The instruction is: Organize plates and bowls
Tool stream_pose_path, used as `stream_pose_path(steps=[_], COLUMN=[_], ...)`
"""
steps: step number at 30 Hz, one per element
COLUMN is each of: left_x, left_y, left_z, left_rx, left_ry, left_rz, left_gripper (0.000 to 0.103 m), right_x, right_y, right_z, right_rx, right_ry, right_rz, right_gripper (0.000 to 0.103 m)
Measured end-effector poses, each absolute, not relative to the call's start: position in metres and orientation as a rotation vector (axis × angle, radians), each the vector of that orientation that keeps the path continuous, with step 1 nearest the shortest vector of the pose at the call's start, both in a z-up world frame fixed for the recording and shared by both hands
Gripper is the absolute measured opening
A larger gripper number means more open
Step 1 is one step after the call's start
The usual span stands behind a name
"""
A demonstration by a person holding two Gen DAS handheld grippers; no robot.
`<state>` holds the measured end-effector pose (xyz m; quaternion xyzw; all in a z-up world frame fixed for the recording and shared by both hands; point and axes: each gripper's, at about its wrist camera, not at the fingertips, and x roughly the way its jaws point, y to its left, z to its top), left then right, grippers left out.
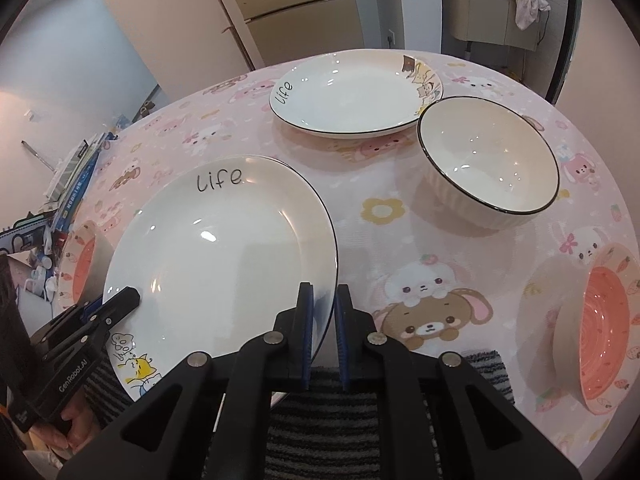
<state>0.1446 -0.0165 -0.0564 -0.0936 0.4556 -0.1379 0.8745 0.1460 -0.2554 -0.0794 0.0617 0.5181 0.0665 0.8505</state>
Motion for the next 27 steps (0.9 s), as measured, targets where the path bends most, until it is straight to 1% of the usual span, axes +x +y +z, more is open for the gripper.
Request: stream_pose_path(steps=[3,6,10,21,27], left_x=[0.142,0.137,0.137,0.136,0.140], left_y=[-0.015,-0.018,-0.013,-0.020,-0.031], left_z=[-0.054,-0.055,-0.059,-0.058,-0.061], left_rx=[-0.185,-0.132,-0.150,-0.081,-0.041], left_ry=[0.946,0.950,0.980,0.957,0.942], left_rz=[-0.279,-0.235,-0.221,-0.172,-0.157], left_gripper=[0.022,0.022,0.022,0.022,0.023], right_x=[0.149,0.151,0.137,0.140,0.140], right_y=[-0.264,-0.260,-0.247,-0.239,-0.249], right_z=[-0.077,-0.079,-0.078,-0.086,-0.092], right_rx=[0.212,0.228,0.175,0.127,0.151], right_ry=[1.087,1.099,1.070,1.064,1.049], right_rz=[0.184,0.209,0.198,0.189,0.184], right_gripper=[0.010,0.010,0.010,0.011,0.010])
